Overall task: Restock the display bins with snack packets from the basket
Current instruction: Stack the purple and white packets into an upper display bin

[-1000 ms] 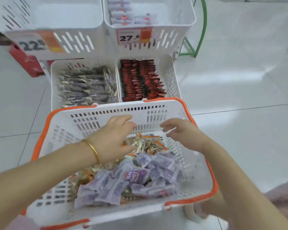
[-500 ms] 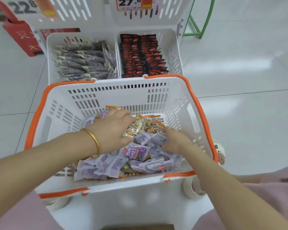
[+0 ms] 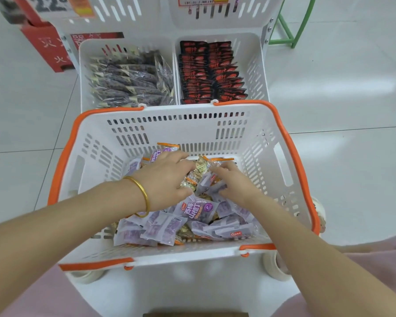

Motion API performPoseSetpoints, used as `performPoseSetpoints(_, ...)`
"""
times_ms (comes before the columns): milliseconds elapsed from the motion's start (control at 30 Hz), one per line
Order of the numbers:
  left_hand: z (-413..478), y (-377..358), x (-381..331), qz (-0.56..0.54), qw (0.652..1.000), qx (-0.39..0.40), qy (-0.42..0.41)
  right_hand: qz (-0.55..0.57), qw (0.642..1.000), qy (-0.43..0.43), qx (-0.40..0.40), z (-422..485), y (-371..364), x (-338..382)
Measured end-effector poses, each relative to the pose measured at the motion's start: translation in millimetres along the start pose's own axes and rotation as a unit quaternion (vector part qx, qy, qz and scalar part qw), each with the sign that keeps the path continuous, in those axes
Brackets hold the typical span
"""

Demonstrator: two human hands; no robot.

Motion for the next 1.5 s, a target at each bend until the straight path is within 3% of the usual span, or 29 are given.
performPoseSetpoints(100, 0.4, -0.7, 1.9, -0.006, 1.0, 0.0, 0.003, -0.053, 0.997, 0.013, -0.055, 14.1, 1.4, 3.6)
performPoseSetpoints(300, 1.6, 6.1, 7.5, -0.026, 1.0, -0.01, 0.015, -0.078, 0.995, -0.011, -0.066, 15.9, 23.6, 20.2)
performPoseSetpoints(500, 8.9, 22.3, 10.6, -0.155, 0.986, -0.04, 0.04, 0.058, 0.994, 0.013, -0.091, 2.3, 108.5, 74.1)
performPoseSetpoints(567, 9.8, 30.3, 7.0, -0.22, 0.973, -0.063, 0.024, 0.135, 0.987, 0.025, -0.084, -5.2, 129.7, 91.0)
performPoseSetpoints(667, 11.2, 43.5, 5.2, -0.325, 0.941, -0.097, 0.016, 0.166, 0.982, 0.03, -0.09, -13.4, 151.3, 105.9)
performPoseSetpoints(800, 12.3, 54.0, 7.5, -0.492, 0.869, -0.05, 0.029, 0.165, 0.981, -0.005, -0.101, -25.9, 179.5, 111.7)
performPoseSetpoints(967, 12.3, 59.7, 1.0, -0.562, 0.827, -0.011, 0.019, 0.128, 0.989, 0.013, -0.069, -40.0, 203.7, 126.9)
performPoseSetpoints(1200, 5.9, 65.0, -8.8, -0.586, 0.811, -0.006, 0.006, 0.1, 0.988, 0.054, -0.105, -29.7, 200.9, 136.3)
performPoseSetpoints(1333, -1.2, 67.9, -11.1, -0.496, 0.868, -0.018, -0.035, 0.063, 0.988, 0.08, -0.121, -16.4, 193.0, 144.1)
performPoseSetpoints(1500, -3.8, 73.0, -6.4, -0.485, 0.872, -0.058, -0.044, 0.04, 0.98, 0.104, -0.162, -12.8, 201.5, 150.4)
Point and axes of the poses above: each hand's wrist, its own z-axis towards the middle knuckle, its own y-axis out of the back of the hand, x = y × z, the point moved 1 cm from there along z, towards the middle knuckle, and after that the axes turned 6 degrees about y, right-handed, at the moved point
